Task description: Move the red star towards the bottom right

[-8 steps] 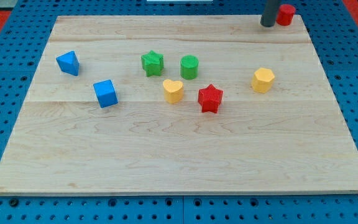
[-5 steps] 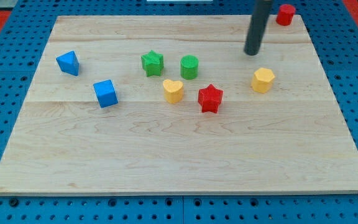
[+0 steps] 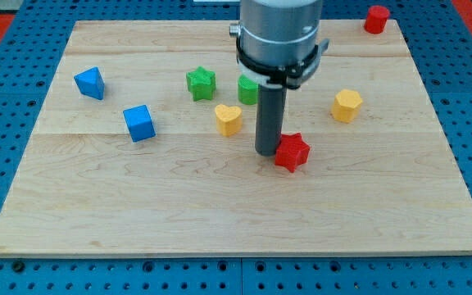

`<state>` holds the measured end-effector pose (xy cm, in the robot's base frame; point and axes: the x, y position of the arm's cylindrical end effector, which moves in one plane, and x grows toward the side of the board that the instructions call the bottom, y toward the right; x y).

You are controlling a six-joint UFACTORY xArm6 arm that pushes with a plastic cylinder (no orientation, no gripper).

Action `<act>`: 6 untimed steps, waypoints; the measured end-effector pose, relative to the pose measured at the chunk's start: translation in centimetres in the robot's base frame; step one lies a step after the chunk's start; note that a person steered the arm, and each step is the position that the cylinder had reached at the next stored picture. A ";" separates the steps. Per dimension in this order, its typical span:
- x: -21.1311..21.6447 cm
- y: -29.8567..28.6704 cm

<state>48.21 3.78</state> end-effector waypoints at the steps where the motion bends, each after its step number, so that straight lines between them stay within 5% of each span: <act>1: 1.7 0.7; 3: -0.9 -3.5; 6: 1.1 6.0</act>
<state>49.32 9.81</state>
